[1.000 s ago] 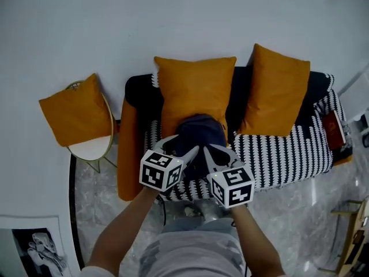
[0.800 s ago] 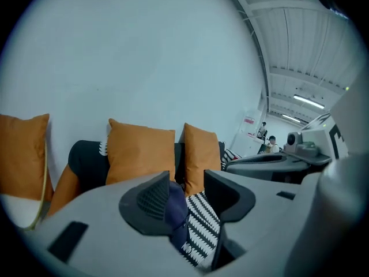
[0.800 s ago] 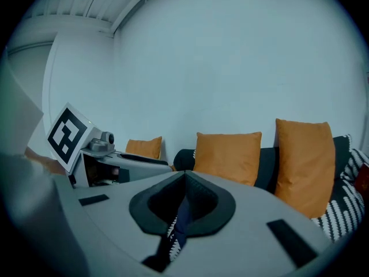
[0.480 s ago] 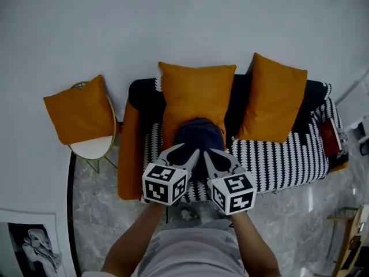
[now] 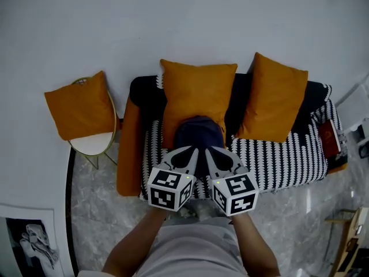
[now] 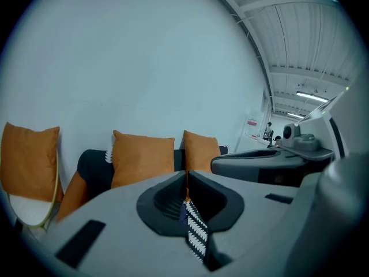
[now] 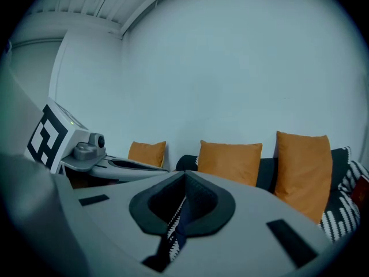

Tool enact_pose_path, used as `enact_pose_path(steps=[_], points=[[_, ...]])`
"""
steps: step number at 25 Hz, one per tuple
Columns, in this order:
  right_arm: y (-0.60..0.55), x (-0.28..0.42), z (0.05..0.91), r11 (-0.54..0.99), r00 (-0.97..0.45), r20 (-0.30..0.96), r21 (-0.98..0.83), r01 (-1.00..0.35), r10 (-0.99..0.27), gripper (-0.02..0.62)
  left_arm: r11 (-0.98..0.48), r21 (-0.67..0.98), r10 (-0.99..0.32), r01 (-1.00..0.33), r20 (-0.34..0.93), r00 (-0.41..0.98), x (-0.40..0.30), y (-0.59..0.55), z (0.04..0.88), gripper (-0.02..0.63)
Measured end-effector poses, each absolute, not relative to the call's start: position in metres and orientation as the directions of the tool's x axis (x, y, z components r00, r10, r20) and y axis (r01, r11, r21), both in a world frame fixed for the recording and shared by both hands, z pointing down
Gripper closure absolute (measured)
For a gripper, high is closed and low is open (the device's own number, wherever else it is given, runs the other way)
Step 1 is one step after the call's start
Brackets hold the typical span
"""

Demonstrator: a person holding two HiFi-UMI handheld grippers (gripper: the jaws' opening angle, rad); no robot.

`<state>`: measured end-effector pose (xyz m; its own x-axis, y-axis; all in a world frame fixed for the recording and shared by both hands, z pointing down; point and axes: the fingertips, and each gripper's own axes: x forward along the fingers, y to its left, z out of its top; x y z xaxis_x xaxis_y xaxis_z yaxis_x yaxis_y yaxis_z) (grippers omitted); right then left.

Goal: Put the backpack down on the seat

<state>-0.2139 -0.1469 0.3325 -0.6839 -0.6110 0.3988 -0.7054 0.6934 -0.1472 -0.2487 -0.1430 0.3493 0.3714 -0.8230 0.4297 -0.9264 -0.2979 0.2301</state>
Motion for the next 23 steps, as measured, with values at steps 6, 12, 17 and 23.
enact_pose_path(steps=[6,12,17,23], points=[[-0.1436,-0.2180,0.3339,0.703,-0.691,0.396,-0.143,-0.697,-0.605,0.594,-0.298,0.205,-0.828,-0.932,0.430,0.359,-0.2498,-0.1415,0.3493,0.597],[-0.1423,-0.2238,0.3331,0.713,-0.699,0.394,-0.139,-0.687,-0.597,0.594,-0.318,0.186,-0.832,-0.930,0.416,0.368,-0.2457,-0.1422,0.3450,0.601],[-0.1406,-0.2244,0.3370,0.711,-0.694,0.409,-0.139,-0.689,-0.592,0.594,-0.316,0.179,-0.840,-0.932,0.403,0.362,-0.2476,-0.1415,0.3430,0.601],[-0.1402,-0.2228,0.3358,0.708,-0.691,0.401,-0.135,-0.694,-0.601,0.594,-0.316,0.177,-0.848,-0.932,0.388,0.361,-0.2483,-0.1407,0.3409,0.601]])
